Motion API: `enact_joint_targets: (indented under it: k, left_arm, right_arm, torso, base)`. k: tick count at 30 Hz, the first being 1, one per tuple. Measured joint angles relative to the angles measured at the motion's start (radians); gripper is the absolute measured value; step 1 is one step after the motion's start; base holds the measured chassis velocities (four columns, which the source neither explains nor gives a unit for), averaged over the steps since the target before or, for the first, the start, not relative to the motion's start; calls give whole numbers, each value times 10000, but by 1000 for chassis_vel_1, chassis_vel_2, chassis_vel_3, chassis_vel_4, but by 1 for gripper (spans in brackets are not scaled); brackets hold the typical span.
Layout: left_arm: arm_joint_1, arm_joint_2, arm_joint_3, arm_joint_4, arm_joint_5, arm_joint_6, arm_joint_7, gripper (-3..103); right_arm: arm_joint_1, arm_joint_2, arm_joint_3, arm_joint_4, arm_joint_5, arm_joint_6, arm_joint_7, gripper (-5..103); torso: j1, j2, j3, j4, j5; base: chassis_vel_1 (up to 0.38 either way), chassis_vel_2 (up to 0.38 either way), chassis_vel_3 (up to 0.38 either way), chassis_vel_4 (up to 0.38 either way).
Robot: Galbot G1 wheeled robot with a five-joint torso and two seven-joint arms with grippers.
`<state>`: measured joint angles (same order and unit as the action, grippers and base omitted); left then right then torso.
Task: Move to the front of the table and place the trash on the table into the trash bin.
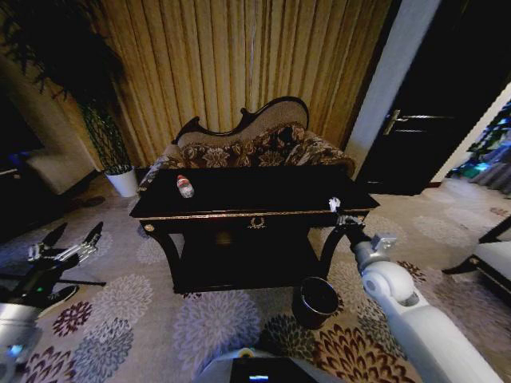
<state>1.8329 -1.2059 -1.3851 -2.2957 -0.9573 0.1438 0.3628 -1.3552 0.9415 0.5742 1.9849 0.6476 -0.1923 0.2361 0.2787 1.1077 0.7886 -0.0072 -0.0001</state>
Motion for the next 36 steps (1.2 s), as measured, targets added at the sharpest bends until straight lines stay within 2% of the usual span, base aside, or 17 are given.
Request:
enact_joint_targets:
  k: [2, 8, 15, 18, 28, 36]
  left_arm:
    - [0, 0, 1, 3, 0, 0, 2, 100]
    - [20, 36, -53, 95, -9, -23, 3, 100]
    - [2, 8, -26, 168, -9, -43, 3, 100]
    - [-2, -6, -14, 189, -8, -54, 3, 100]
    - [30, -16, -24, 367, -9, -209, 34, 100]
    - [21, -18, -22, 379, -14, -222, 37, 100]
  right_arm:
    - [-5, 40, -34, -116, -38, 17, -24, 0]
    - [-23, 658, -571, -2132, -251, 194, -342, 0]
    - [162, 1126, -1100, -3554, -174, 266, -409, 0]
    - [517, 1404, -1396, -5001, -550, 555, -418, 0]
    - [1406, 1833, -1656, -8207, -1166, 843, -439, 0]
    - [1645, 1962, -1741, -9344, -1257, 1119, -438, 0]
  torso:
    - [0, 0, 0, 0, 0]
    - [-3, 1, -3, 0, 3]
    - [-3, 2, -3, 0, 0]
    - [-3, 2, -3, 1, 1]
    - [-3, 2, -3, 1, 0]
    - [-3, 2, -2, -1, 0]
  base:
    - [0, 0, 0, 0]
    - [0, 0, 0, 0]
    - [0, 0, 0, 0]
    - [0, 0, 0, 0]
    - [0, 0, 0, 0]
    - [0, 0, 0, 0]
